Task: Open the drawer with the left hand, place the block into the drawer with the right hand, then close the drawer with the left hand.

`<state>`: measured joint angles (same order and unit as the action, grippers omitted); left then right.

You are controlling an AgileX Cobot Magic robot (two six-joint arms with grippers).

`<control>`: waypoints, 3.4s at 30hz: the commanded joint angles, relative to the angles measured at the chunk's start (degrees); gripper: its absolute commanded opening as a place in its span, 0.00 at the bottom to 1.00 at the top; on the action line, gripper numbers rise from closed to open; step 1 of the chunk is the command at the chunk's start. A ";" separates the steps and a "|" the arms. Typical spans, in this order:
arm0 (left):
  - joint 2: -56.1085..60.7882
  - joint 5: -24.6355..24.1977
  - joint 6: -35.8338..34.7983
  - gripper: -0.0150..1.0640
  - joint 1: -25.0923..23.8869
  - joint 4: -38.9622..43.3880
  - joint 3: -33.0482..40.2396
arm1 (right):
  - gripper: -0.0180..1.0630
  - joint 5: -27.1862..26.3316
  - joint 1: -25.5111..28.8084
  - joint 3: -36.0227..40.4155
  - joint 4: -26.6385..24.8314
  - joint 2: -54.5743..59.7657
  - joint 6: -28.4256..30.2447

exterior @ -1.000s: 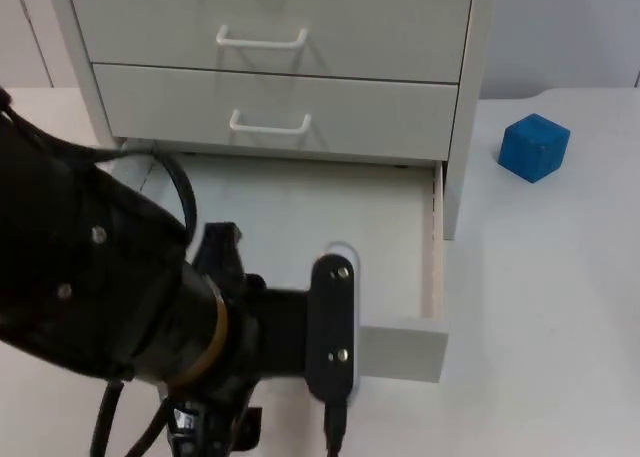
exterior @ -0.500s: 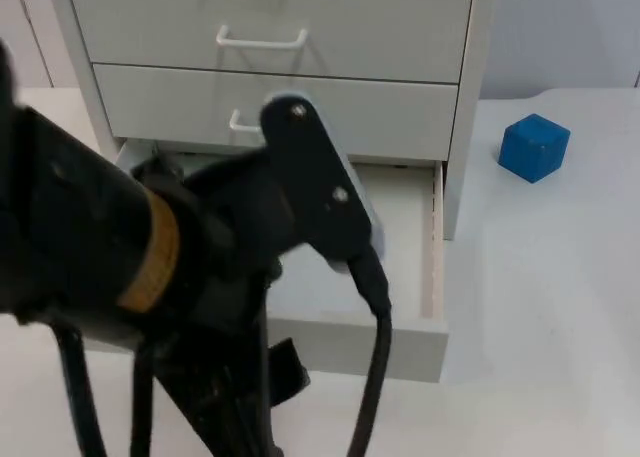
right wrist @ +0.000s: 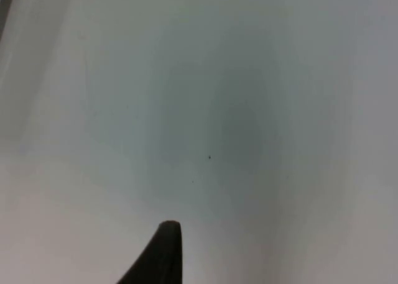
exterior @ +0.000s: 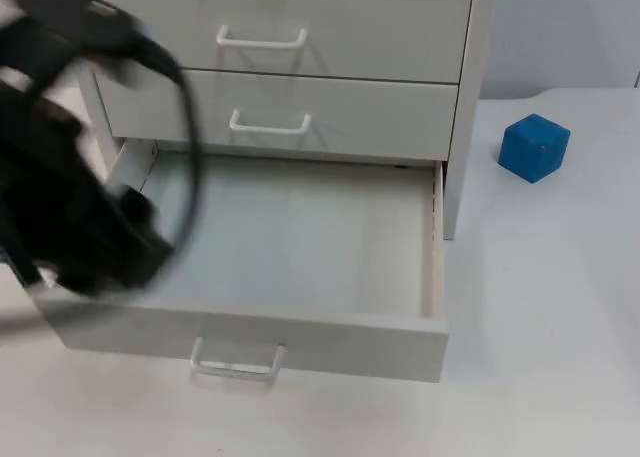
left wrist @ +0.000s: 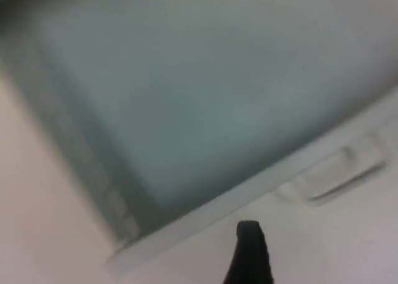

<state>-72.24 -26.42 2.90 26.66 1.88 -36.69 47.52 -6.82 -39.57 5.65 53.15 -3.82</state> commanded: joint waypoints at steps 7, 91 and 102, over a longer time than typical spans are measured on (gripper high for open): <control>8.11 -7.69 0.30 0.58 -20.69 -12.71 -0.14 | 0.99 0.22 0.26 0.10 -0.45 -0.11 -0.14; 38.57 -21.18 10.99 0.99 -30.72 -13.22 2.75 | 0.83 -24.59 0.99 -54.64 -28.29 80.11 50.38; 38.57 -21.79 10.99 0.99 -30.72 -12.97 2.75 | 0.02 -21.37 1.12 -54.64 -28.05 78.24 50.12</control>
<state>-34.04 -47.79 13.87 -3.81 -11.61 -34.12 24.10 -6.03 -94.00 -22.54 133.16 46.23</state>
